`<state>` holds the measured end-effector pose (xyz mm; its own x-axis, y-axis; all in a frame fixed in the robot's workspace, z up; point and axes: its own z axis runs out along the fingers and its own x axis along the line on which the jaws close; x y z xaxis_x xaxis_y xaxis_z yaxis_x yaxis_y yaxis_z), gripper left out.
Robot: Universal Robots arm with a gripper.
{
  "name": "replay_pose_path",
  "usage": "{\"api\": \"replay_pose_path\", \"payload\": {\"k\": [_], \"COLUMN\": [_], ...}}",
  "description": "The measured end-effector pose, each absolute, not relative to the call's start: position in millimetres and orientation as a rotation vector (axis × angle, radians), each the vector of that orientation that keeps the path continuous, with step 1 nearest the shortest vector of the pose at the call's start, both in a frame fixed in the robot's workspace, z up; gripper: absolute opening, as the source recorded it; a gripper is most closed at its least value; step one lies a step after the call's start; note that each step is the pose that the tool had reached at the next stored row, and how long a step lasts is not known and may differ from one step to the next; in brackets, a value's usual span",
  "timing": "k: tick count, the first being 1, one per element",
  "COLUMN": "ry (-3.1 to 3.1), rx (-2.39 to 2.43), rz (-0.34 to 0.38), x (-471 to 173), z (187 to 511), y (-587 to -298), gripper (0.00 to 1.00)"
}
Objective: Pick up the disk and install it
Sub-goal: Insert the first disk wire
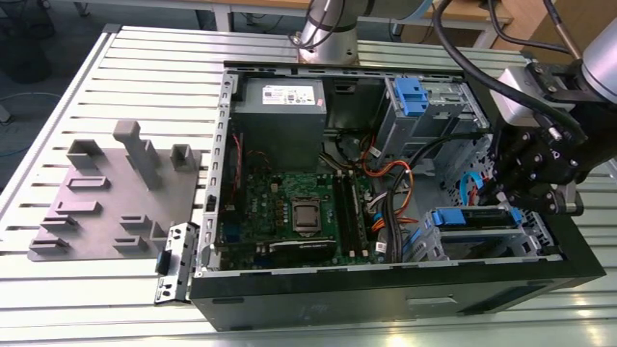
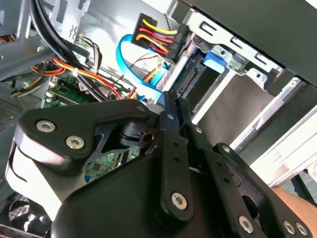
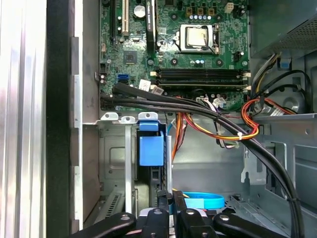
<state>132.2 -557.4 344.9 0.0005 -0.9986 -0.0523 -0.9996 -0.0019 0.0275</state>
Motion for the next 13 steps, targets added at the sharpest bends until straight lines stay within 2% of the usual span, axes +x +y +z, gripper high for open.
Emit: {"api": "replay_pose_path", "payload": {"k": [13], "ry": [2.207], "rx": [-2.21], "rz": [0.084], "x": [131.4], "z": [344.3], "y": [-561.0], "gripper": [0.16]}}
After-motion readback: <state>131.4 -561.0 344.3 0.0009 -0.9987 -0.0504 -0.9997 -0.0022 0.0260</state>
